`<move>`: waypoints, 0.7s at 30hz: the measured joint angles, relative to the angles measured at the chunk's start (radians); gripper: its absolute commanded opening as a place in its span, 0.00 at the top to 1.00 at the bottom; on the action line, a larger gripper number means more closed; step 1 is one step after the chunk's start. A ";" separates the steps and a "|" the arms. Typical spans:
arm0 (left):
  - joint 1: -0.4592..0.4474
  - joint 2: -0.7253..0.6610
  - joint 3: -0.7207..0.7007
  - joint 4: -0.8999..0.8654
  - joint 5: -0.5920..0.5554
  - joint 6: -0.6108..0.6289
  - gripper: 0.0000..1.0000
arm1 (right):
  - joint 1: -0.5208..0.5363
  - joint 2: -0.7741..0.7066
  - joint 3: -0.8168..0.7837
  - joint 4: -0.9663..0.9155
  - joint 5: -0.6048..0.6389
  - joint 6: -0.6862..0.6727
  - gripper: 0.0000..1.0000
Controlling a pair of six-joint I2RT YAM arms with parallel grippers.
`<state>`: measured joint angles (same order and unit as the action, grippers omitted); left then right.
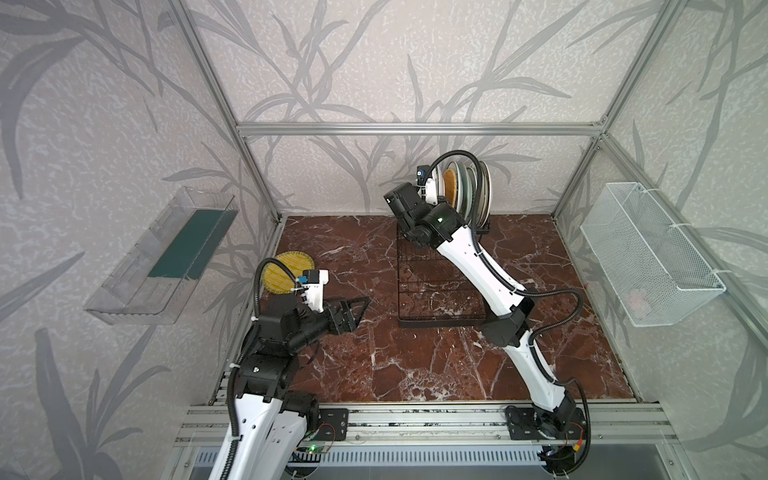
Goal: Load plates into a dish rack
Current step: Place the plate on the dish rack.
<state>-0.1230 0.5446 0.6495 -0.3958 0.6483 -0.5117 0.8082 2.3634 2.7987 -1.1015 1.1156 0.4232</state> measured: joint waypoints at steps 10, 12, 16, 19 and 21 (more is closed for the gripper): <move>0.000 0.000 0.000 -0.001 -0.001 0.001 0.01 | 0.001 -0.013 0.000 0.010 -0.033 -0.035 0.49; 0.000 0.001 0.000 -0.001 -0.001 0.002 0.01 | 0.004 -0.024 0.000 0.023 -0.039 -0.053 0.43; 0.000 0.007 0.000 -0.003 -0.004 0.004 0.01 | 0.018 -0.061 0.000 0.072 -0.051 -0.114 0.24; 0.000 0.017 0.000 -0.011 -0.011 0.004 0.01 | 0.038 -0.100 -0.001 0.117 -0.070 -0.174 0.13; 0.001 0.025 0.000 -0.018 -0.018 0.004 0.01 | 0.051 -0.129 -0.002 0.137 -0.095 -0.211 0.09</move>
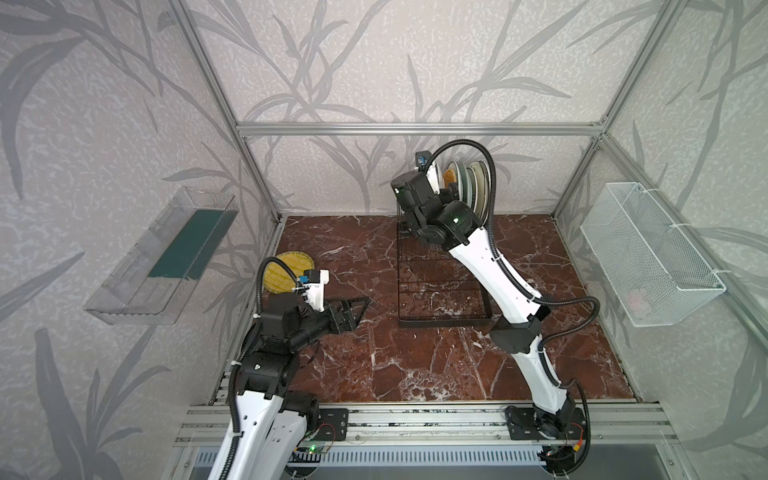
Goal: Load plates into a dish rack
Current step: Place the plate on the dish rack, then pick up the plate from the top-left of the table.
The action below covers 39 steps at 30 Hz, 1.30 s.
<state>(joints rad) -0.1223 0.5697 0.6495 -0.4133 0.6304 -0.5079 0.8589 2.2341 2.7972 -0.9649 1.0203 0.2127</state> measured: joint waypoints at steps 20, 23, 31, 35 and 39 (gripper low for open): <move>0.119 0.317 -0.019 0.220 -0.283 -0.540 0.05 | -0.065 -1.032 -1.327 0.333 -0.705 -0.080 0.01; 0.198 0.404 -0.062 0.323 -0.298 -0.649 0.08 | -0.084 -1.103 -1.444 0.406 -0.834 -0.050 0.01; 0.348 0.647 -0.102 0.587 -0.353 -0.858 0.20 | -0.146 -1.183 -1.717 0.513 -1.123 0.054 0.01; 0.383 0.762 -0.110 0.726 -0.393 -0.931 0.24 | -0.194 -1.204 -1.758 0.558 -1.223 0.106 0.01; 0.400 0.864 -0.133 0.848 -0.422 -0.992 0.26 | -0.213 -1.221 -1.767 0.597 -1.281 0.136 0.01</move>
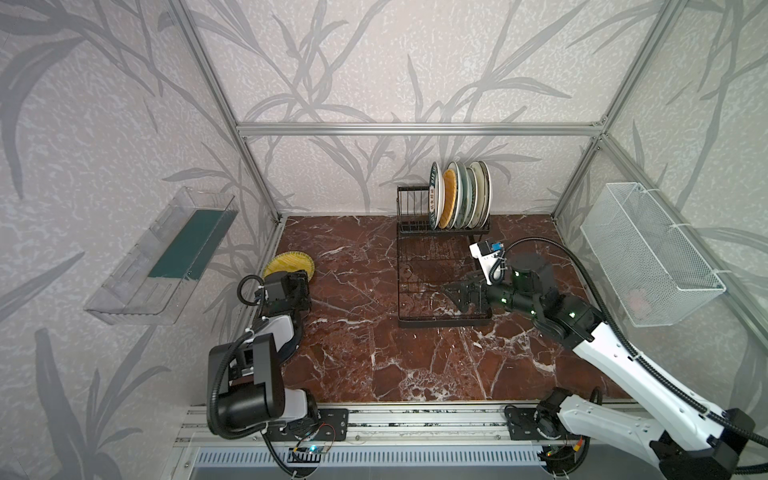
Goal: Load plates into a dish rack
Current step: Pick up the plate from the top-left of the table.
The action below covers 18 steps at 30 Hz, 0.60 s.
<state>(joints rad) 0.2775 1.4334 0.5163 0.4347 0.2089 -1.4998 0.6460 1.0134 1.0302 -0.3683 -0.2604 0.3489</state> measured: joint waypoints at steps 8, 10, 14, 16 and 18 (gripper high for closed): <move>0.027 0.236 -0.002 0.243 -0.024 -0.078 0.29 | -0.040 -0.016 -0.045 0.027 -0.058 0.037 0.01; 0.034 0.279 0.000 0.312 -0.027 -0.093 0.30 | -0.048 -0.017 -0.056 0.028 -0.064 0.046 0.01; 0.048 0.352 0.002 0.438 -0.037 -0.122 0.35 | -0.066 -0.026 -0.071 0.027 -0.076 0.056 0.01; 0.052 0.383 0.002 0.490 -0.045 -0.135 0.38 | -0.077 -0.034 -0.071 0.027 -0.080 0.062 0.01; 0.058 0.408 0.004 0.529 -0.051 -0.145 0.42 | -0.086 -0.049 -0.072 0.027 -0.081 0.068 0.01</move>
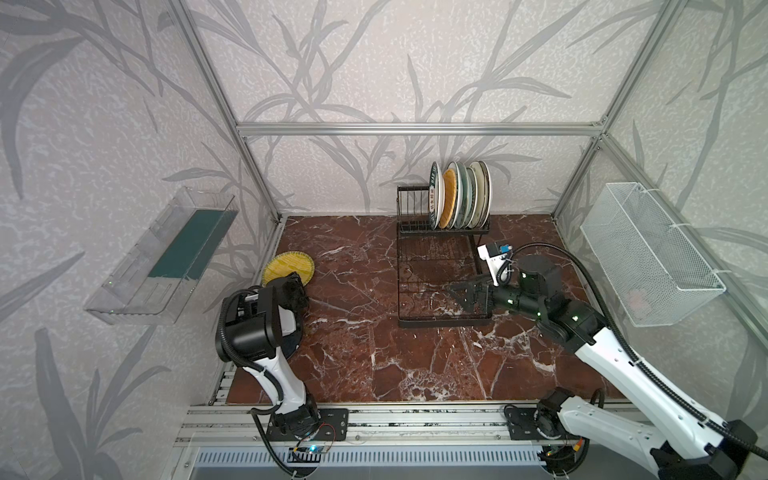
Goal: Load plates into a dish rack
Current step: Pick up the plate from the top-left of the table.
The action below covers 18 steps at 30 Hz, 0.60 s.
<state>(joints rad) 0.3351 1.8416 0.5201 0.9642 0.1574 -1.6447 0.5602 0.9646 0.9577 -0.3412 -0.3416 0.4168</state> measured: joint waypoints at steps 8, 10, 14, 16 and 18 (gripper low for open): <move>0.019 0.031 0.001 0.036 -0.007 -0.018 0.74 | -0.015 -0.043 -0.020 0.000 0.000 0.026 0.01; 0.022 0.042 0.001 0.051 -0.004 -0.021 0.84 | -0.016 -0.043 -0.021 0.000 0.000 0.032 0.01; 0.032 0.092 0.001 0.105 0.008 -0.027 0.96 | -0.019 -0.043 -0.022 0.000 0.001 0.039 0.01; 0.037 0.096 0.004 0.114 0.023 -0.024 0.98 | -0.020 -0.044 -0.022 -0.001 0.001 0.039 0.01; 0.042 0.096 0.012 0.106 0.039 -0.014 0.99 | -0.023 -0.044 -0.022 -0.004 0.003 0.040 0.01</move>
<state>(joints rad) 0.3767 1.9373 0.5320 1.0698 0.1967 -1.6588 0.5373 0.9207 0.9356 -0.3450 -0.3386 0.4564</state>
